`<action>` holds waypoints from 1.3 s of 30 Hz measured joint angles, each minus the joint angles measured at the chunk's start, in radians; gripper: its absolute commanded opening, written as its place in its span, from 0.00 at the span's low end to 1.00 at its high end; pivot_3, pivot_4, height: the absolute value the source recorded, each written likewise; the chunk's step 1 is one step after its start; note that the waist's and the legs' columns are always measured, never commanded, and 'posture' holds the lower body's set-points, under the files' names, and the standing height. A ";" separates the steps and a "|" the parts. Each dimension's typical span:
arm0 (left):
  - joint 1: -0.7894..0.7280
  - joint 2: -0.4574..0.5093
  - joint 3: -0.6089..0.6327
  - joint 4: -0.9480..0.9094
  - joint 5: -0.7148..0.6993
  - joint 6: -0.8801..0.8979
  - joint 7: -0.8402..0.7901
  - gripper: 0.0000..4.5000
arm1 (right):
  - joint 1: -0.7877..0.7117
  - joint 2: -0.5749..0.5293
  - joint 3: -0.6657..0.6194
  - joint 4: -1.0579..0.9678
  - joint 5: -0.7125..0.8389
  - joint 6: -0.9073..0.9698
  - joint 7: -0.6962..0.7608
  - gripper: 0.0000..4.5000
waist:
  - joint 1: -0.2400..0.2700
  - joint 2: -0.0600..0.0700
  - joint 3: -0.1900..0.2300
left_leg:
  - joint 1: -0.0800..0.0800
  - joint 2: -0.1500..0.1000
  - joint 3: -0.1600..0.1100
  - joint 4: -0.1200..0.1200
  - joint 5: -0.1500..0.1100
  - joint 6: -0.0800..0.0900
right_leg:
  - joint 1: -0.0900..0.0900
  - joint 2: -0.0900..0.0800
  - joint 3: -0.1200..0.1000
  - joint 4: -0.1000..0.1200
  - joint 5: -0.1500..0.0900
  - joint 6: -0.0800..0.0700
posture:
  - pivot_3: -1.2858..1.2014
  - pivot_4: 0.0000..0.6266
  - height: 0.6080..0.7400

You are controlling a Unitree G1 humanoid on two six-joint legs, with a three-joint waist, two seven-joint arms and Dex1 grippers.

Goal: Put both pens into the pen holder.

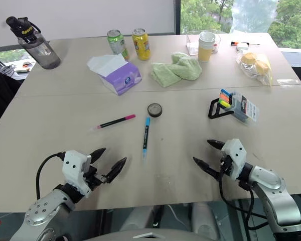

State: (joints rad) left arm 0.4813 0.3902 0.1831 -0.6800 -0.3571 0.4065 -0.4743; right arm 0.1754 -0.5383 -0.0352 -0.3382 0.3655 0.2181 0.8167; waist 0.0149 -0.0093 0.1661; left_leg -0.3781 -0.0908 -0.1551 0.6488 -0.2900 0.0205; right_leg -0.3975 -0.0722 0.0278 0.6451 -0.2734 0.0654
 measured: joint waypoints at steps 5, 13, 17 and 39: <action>-0.011 0.001 0.000 0.006 -0.001 -0.003 -0.012 1.00 | 0.001 0.000 0.001 0.000 -0.007 -0.006 0.000 0.99 | 0.000 0.000 0.000 | 0.000 0.000 0.000 0.001 0.000 0.000 | 0.000 0.000 0.000 0.001 0.000 0.000 | 0.52 0.24 1.00; -0.016 0.002 -0.001 0.023 -0.001 -0.012 -0.025 1.00 | -0.012 0.000 0.021 0.007 -0.025 -0.012 0.001 0.99 | -0.001 0.000 -0.001 | 0.001 0.000 0.001 0.003 0.000 0.000 | 0.000 0.000 0.000 0.003 0.000 0.000 | 0.52 0.24 1.00; -0.014 0.002 -0.001 0.023 -0.001 -0.019 -0.025 1.00 | -0.024 0.000 0.021 0.008 -0.025 -0.012 0.002 0.99 | -0.001 0.000 -0.001 | 0.001 0.000 0.001 0.004 0.000 0.000 | 0.000 0.000 0.001 0.005 0.000 0.000 | 0.52 0.24 1.00; -0.160 0.352 0.187 -0.002 -0.273 0.088 -0.303 1.00 | -0.986 0.202 0.347 0.469 -0.244 0.186 -0.001 0.99 | -0.034 0.000 -0.001 | 0.001 0.003 0.010 0.004 0.002 -0.003 | -0.010 0.002 0.003 0.016 0.003 -0.005 | 0.52 0.24 1.00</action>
State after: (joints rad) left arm 0.3215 0.7422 0.3696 -0.6823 -0.6302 0.4949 -0.7774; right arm -0.8108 -0.3365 0.3121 0.1310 0.1217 0.4045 0.8160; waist -0.0192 -0.0093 0.1653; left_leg -0.3773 -0.0880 -0.1451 0.6528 -0.2877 0.0173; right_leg -0.4075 -0.0698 0.0312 0.6614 -0.2706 0.0608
